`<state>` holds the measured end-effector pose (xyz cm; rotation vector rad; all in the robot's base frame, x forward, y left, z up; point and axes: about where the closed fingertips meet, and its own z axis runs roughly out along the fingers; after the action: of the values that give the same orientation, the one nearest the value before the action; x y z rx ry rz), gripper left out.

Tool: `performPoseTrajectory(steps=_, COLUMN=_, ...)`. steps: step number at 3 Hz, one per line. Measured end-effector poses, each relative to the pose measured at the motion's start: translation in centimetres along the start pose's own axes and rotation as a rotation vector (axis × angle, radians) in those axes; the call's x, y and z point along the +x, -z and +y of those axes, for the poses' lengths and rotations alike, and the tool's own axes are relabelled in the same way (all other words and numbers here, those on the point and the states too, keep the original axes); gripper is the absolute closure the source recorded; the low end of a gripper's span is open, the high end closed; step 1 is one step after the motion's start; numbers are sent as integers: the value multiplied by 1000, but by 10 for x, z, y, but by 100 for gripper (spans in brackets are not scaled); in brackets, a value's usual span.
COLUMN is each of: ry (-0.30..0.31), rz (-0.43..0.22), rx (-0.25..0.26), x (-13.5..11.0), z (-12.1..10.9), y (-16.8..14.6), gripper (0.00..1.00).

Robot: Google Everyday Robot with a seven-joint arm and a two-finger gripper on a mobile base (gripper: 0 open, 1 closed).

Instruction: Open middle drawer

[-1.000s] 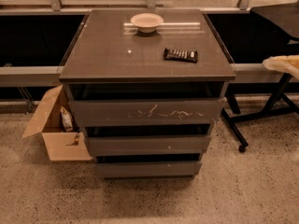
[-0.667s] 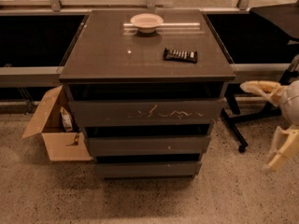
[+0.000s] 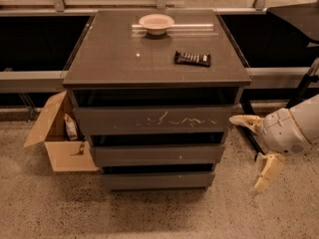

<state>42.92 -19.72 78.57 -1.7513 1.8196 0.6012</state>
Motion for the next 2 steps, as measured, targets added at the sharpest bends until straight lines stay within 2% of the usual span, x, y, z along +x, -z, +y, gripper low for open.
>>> performPoseTrajectory(steps=1, ry=0, rz=0, rx=0, x=0, z=0, y=0, gripper=0)
performPoseTrajectory(steps=2, ry=-25, rz=42, rx=-19, x=21, z=-19, y=-29, gripper=0)
